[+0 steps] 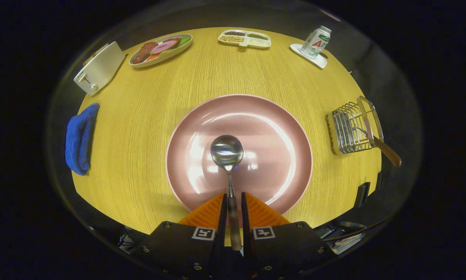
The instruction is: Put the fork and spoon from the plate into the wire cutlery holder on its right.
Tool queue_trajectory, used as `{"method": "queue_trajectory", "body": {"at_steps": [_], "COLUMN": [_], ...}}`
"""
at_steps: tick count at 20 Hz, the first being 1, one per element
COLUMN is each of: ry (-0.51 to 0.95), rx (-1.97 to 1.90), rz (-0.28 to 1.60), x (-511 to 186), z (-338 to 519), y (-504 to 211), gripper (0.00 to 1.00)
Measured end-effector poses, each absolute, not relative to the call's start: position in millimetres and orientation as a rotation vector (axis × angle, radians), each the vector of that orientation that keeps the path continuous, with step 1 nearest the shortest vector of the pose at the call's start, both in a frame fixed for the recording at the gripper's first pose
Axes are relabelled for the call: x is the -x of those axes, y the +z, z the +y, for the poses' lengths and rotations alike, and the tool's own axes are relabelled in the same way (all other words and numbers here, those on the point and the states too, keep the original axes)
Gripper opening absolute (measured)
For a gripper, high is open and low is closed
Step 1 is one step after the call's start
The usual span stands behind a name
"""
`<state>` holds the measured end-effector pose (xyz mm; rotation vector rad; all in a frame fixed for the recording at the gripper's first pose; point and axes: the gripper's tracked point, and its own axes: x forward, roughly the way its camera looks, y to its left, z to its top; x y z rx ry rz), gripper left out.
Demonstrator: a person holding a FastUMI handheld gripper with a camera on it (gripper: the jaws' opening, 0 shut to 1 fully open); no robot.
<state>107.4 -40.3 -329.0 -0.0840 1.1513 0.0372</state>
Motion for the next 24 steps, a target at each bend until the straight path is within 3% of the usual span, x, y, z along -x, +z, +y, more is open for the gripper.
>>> {"method": "queue_trajectory", "body": {"at_steps": [8, 12, 24], "ry": [0.043, 0.064, -0.033], "rx": [0.055, 0.053, 0.037], "rz": [1.187, 1.178, 1.113], "x": [-104, -107, -123], "z": [-39, -36, -68], "y": [-345, -341, -281], "gripper": [0.2, 0.03, 0.03]}}
